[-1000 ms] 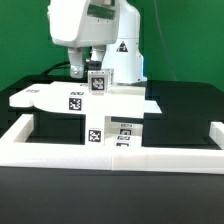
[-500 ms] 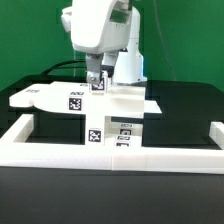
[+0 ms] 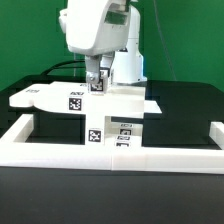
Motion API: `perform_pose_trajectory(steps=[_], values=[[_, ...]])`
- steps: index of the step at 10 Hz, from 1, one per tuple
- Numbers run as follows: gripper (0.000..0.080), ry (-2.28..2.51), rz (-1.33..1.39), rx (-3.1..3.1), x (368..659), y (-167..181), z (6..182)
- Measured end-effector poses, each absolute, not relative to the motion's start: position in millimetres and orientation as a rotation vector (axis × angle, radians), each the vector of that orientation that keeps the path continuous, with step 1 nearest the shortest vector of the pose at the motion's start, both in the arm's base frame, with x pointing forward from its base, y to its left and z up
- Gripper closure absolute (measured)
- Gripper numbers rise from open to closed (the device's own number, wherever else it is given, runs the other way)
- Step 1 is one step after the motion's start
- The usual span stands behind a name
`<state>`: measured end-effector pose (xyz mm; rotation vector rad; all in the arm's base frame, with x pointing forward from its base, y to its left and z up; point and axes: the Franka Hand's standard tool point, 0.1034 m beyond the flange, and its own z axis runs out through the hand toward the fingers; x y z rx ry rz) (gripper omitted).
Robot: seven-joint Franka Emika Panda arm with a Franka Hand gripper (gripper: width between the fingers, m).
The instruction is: Assemble chair
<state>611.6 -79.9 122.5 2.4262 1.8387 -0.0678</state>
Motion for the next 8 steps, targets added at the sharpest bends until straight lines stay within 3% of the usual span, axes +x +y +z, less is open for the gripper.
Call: perform_pose_trajectory(steps=[4,8], values=[[0.0514,1.769,-0.064,2.476,611.6,-80.8,122.6],[0.0514,1.365,-0.039,2.715,611.5,-80.7,122.5]])
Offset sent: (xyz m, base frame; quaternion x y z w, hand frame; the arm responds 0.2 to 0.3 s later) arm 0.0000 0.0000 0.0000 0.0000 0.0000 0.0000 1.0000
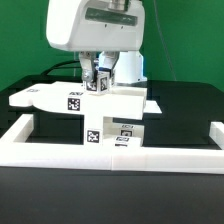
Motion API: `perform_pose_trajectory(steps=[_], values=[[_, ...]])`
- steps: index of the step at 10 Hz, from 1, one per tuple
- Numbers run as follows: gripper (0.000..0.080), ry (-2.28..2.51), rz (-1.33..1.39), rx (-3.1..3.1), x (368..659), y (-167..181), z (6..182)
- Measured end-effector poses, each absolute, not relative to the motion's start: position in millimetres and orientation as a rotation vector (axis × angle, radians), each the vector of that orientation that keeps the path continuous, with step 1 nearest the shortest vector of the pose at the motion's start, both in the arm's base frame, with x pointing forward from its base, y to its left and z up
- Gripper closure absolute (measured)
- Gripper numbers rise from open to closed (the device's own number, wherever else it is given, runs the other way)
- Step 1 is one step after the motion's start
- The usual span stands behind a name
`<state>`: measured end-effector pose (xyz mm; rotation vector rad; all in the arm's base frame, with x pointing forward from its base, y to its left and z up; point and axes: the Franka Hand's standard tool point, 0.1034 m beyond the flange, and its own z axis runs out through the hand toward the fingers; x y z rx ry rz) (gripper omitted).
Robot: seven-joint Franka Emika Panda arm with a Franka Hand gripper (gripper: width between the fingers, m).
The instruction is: Assemble chair
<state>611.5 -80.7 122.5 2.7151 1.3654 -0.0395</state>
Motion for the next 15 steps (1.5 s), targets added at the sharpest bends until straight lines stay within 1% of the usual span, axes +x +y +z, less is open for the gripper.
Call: perform_pose_trajectory(steps=[7,15], values=[[0.0514,0.593,0.003,2.978,611.5,-80.6,122.4],[0.0514,-0.171,0.043,3.037,611.6,-79.1,122.2]])
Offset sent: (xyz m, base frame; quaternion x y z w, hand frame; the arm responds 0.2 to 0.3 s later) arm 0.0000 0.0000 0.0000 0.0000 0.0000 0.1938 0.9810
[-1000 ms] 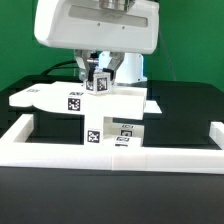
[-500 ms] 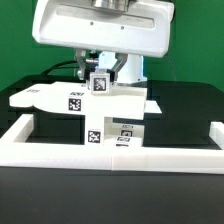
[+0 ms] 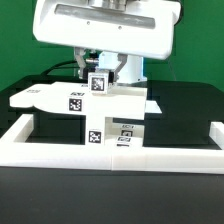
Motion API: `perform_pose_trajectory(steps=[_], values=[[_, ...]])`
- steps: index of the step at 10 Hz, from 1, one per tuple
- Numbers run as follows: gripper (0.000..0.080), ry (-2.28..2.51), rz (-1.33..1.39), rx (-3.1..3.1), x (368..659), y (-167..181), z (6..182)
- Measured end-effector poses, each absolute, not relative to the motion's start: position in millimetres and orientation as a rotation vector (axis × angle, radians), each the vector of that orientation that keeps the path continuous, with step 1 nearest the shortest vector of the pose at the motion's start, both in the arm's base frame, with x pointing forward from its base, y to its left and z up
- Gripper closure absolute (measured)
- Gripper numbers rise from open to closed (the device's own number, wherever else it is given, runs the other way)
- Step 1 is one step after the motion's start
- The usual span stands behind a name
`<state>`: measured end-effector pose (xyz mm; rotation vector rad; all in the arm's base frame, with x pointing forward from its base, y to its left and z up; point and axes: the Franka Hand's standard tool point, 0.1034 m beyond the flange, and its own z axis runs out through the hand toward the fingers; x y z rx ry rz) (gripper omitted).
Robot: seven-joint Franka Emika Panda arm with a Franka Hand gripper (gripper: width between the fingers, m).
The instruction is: Assemble chair
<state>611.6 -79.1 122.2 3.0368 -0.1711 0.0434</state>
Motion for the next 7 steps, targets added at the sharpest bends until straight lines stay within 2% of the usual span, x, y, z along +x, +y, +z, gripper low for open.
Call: perform_pose_trajectory(steps=[7], values=[[0.0512,-0.89,0.077,2.928,612.2,-74.9,122.0]])
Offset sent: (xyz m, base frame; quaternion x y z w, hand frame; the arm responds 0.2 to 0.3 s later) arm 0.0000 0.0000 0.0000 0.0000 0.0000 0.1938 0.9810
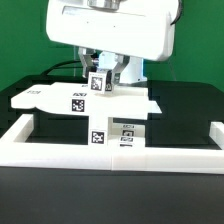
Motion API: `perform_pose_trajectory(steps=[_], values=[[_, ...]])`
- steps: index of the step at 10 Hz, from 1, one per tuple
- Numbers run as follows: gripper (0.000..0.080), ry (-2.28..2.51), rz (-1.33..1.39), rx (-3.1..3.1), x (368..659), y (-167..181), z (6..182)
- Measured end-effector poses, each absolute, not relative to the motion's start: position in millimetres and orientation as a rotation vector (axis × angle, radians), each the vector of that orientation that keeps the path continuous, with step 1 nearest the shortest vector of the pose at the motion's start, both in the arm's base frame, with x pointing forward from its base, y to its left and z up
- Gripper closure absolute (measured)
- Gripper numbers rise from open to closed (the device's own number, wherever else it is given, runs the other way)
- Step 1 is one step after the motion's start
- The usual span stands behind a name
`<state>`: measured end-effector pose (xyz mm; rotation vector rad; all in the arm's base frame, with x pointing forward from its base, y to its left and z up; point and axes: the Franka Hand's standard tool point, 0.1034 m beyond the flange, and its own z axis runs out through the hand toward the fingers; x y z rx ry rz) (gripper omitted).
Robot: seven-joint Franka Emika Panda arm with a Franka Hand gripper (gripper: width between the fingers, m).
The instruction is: Assemble chair
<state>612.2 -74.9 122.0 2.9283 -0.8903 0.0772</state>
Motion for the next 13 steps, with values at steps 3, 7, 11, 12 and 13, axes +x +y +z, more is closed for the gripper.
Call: perform_pose_trajectory(steps=[3,7,11,12,13], values=[[0.0512,-1.187,0.085,2.844,613,-71,121.9],[0.0512,-1.604,0.08,2.681,614,-63,121.6],[0.0512,-1.951,0.062,2.486,615,-56,121.3],[0.0512,-2.046,0.056,2.419,615,-53,121.2],[0.0512,-2.111,0.05,2.372,615,-52,121.1]])
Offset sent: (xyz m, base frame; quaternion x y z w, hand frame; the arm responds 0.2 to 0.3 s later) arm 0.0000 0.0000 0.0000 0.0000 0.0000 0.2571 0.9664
